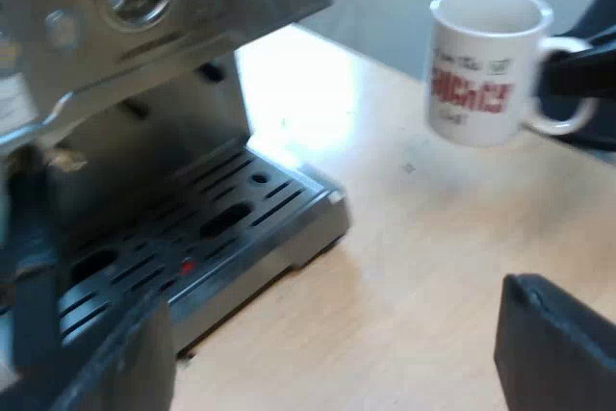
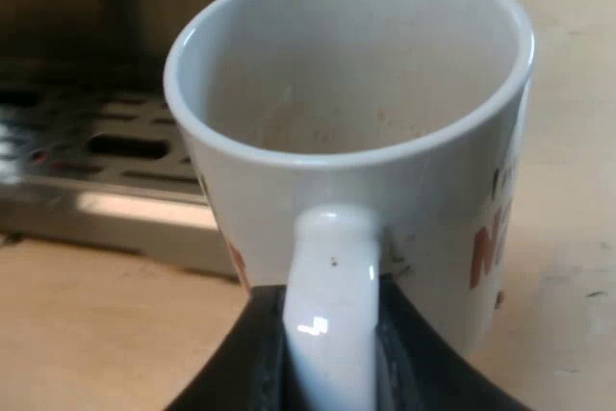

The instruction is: Place mug into machine

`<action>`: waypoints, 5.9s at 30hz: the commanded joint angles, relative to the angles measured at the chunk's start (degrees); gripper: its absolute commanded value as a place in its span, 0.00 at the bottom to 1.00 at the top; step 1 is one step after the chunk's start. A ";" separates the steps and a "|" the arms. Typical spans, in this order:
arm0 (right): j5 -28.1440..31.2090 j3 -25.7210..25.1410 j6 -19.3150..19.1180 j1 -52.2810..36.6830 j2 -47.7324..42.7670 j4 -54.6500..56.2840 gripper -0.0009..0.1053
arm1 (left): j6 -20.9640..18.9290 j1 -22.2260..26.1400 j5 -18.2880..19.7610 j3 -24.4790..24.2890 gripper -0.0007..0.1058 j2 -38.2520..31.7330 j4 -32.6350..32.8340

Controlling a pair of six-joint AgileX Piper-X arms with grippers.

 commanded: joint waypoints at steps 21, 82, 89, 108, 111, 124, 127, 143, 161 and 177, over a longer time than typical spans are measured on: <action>11.07 -1.41 2.69 29.66 4.08 -6.61 0.01 | -1.90 -0.13 -0.38 9.65 0.66 -9.99 3.26; 13.63 -20.55 4.65 29.54 66.14 -50.67 0.01 | 2.82 18.12 12.06 18.61 0.66 -9.71 -11.16; 15.36 -24.89 4.65 29.20 71.21 -50.66 0.01 | 2.82 18.12 12.06 18.61 0.66 -9.71 -11.16; 18.80 -29.17 9.83 26.32 78.41 -52.48 0.01 | 2.82 18.12 12.06 18.61 0.66 -9.71 -11.16; 18.80 -30.32 9.83 26.32 79.45 -52.72 0.01 | 2.82 18.12 12.06 18.61 0.66 -9.71 -11.16; 19.24 -32.08 9.83 26.32 80.30 -51.37 0.01 | 2.82 18.12 12.06 18.61 0.66 -9.71 -11.16; 21.66 -32.08 9.83 26.32 80.30 -51.08 0.01 | 2.82 18.12 12.06 18.61 0.66 -9.71 -11.16; 23.07 -32.08 9.83 27.60 78.32 -51.03 0.55 | 2.60 18.12 12.31 18.61 0.66 -9.71 -9.61; 26.12 -32.08 11.40 32.33 64.08 -31.04 0.55 | 2.60 18.12 14.40 12.53 0.66 -9.71 -9.72; 26.92 -31.98 11.70 40.00 50.99 -21.88 0.31 | 1.76 18.12 13.44 7.11 0.66 -9.85 -6.68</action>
